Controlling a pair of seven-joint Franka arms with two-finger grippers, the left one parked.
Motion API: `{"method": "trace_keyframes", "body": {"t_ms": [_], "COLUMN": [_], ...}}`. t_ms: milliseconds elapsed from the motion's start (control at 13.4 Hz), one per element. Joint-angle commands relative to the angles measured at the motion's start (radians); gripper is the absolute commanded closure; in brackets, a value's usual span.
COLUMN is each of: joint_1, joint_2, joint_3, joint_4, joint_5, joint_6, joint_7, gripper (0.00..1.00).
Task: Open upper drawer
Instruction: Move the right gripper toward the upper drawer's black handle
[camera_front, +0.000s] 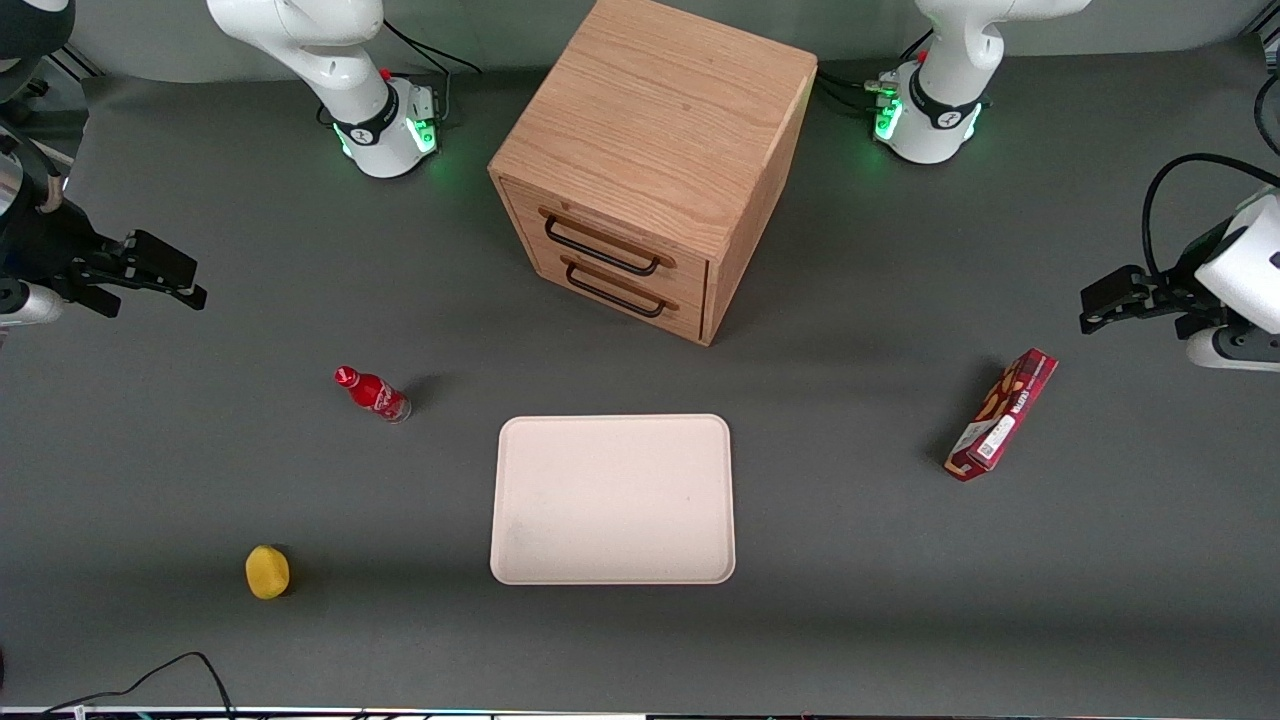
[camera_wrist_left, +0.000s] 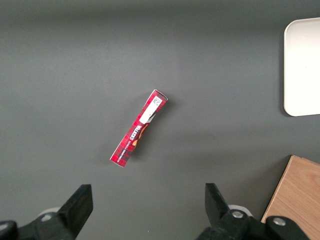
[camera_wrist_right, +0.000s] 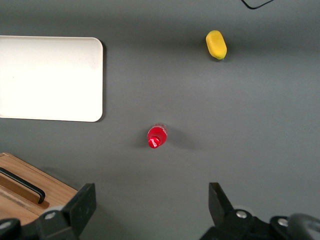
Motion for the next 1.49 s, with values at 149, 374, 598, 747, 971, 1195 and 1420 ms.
{"method": "trace_keyframes", "body": {"t_ms": [149,374,598,747,971,1195,1420], "joint_1": [0.004,0.006,0.006,0.006,0.006,0.023,0.056], "joint_2": [0.011,0.018,0.056,0.085,0.139,0.154,0.202], "joint_3": [0.034,0.072,0.149,0.234,0.345,0.436,0.440], "joint_4": [-0.006,-0.001,-0.006,-0.009,-0.006,-0.004,0.005], "joint_5": [0.019,0.016,0.020,0.020,0.025,0.013,0.014], "joint_6": [-0.009,-0.044,-0.089,-0.104,-0.115,-0.107,-0.075], "joint_7": [-0.038,-0.079,-0.173,-0.174,-0.177,-0.183,-0.300], "gripper": [0.00,0.00,0.00,0.00,0.00,0.00,0.00]}}
